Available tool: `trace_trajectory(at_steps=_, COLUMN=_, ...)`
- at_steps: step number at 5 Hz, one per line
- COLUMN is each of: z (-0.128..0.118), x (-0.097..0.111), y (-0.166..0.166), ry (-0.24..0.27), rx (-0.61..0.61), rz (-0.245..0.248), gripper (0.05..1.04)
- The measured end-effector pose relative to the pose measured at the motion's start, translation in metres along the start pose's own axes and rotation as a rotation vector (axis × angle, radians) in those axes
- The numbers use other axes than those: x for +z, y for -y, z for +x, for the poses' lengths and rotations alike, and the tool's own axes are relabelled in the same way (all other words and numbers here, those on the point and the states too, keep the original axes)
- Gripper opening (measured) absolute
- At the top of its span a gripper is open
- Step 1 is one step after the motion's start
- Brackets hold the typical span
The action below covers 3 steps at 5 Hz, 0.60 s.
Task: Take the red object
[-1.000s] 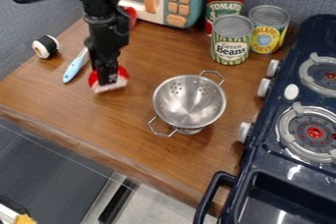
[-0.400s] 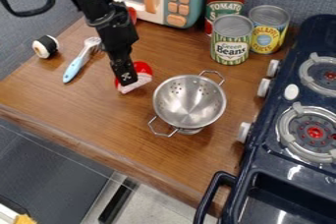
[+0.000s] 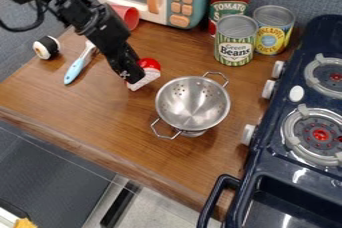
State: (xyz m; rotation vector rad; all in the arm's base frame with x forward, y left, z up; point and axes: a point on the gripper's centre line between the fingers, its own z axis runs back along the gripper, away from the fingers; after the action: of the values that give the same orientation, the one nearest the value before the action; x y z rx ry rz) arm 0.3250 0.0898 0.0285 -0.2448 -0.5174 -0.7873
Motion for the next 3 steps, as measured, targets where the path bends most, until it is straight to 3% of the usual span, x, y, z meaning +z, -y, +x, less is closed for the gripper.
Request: trace_trajectory(at_steps=3, z=-0.0116, x=-0.0037, y=0.0096, ry=-0.016, rx=-0.02, rz=-0.002, gripper=0.535)
